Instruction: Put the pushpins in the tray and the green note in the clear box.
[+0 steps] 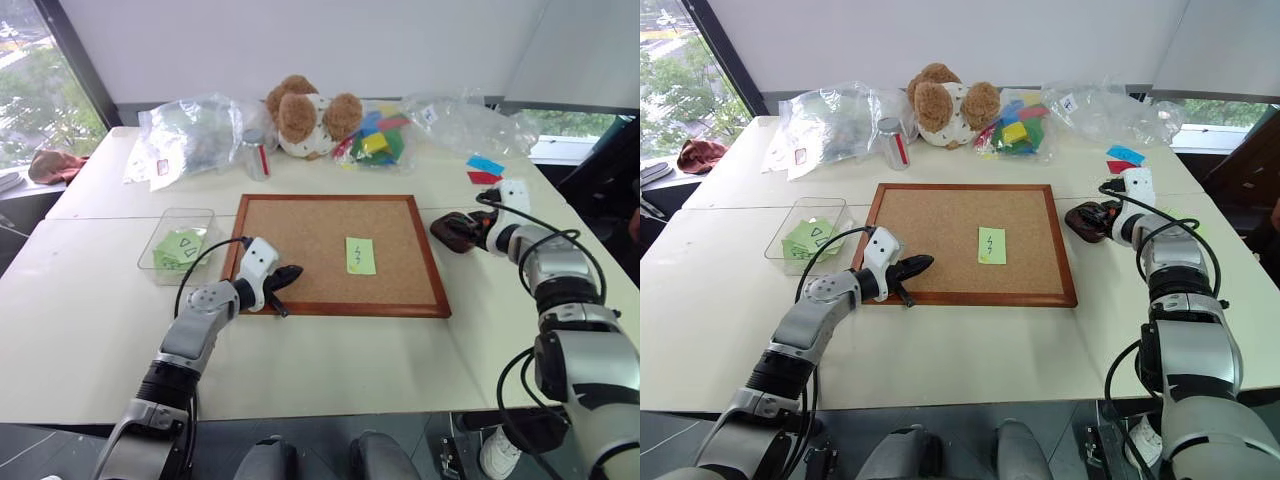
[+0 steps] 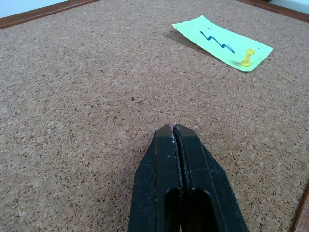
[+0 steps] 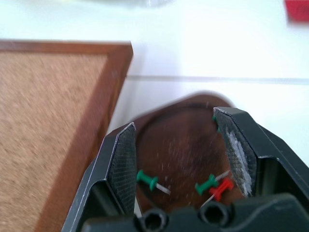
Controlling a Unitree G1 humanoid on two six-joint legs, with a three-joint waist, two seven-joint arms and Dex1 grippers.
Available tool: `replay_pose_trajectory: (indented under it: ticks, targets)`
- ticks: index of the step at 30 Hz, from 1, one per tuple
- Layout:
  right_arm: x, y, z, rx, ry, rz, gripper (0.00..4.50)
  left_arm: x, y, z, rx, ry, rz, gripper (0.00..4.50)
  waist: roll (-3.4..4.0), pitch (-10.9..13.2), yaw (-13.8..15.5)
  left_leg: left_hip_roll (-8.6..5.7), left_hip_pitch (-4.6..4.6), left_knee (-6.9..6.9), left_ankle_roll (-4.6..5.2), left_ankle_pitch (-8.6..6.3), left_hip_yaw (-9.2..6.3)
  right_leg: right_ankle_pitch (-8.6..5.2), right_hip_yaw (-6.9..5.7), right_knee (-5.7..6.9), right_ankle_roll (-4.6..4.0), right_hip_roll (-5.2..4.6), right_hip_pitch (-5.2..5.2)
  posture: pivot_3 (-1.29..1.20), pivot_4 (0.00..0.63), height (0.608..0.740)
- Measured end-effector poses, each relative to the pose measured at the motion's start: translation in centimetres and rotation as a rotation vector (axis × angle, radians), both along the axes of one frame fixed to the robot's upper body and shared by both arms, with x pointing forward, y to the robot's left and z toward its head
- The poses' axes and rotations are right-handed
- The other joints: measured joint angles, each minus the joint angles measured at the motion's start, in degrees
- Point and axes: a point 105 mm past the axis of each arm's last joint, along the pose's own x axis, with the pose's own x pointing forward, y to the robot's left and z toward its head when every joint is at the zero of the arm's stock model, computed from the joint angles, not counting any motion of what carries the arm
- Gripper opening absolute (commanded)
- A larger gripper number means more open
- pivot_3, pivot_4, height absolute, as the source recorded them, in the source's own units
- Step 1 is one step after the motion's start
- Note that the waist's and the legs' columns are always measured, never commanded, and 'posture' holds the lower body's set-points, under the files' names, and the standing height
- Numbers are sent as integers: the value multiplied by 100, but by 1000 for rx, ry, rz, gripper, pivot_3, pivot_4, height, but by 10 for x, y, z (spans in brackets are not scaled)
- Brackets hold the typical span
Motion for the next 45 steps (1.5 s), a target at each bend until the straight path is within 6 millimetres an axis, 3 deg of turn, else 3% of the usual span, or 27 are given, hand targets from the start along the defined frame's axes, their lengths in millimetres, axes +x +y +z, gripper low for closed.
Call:
replay_pose_trajectory:
  ticks: [2,5,9,12,17,21,34,40,45]
  targets:
    - [-2,12,14,4,-31,65,2782,0,0,0,0,1,1,0,4,-3,0,2,0,-1,5,-3,-1,0,-1,-1,0,0,0,0,150,740]
    - [-16,47,22,12,-44,218,2782,0,0,-1,0,2,0,0,11,-7,6,3,-1,-4,15,-9,-4,0,-3,-2,0,1,0,0,150,740]
    - [-46,111,8,20,1,436,2782,0,0,0,0,1,0,0,16,-10,5,3,-1,-3,24,-14,-5,0,-3,-2,0,1,-1,0,150,740]
    - [-63,148,5,33,9,536,2782,0,-1,1,1,-2,-3,0,16,-10,13,3,-1,3,25,-15,-5,0,-3,-2,0,1,0,0,150,740]
    - [-78,180,-10,24,32,614,2782,0,-1,1,1,1,-6,0,14,-11,17,3,-1,1,24,-15,-6,0,-5,-3,0,1,0,0,150,740]
    - [-79,189,-24,24,66,617,2782,0,-1,1,1,0,-7,0,14,-11,14,3,-1,2,15,-10,-6,0,-5,-3,0,1,1,0,150,740]
    - [-66,174,-52,3,122,548,2782,0,-1,1,1,1,-8,0,14,-11,12,2,-1,1,13,-8,-6,0,-7,-3,0,1,0,0,150,740]
    - [-68,176,-53,-1,124,564,14,0,-1,1,1,0,-8,0,14,-11,11,2,-1,2,13,-8,-6,0,-7,-3,0,1,0,0,150,740]
    - [-68,178,-53,-2,121,568,14,0,-1,1,2,0,-6,0,14,-11,5,2,1,3,15,-9,-6,0,-6,-3,0,1,3,0,150,740]
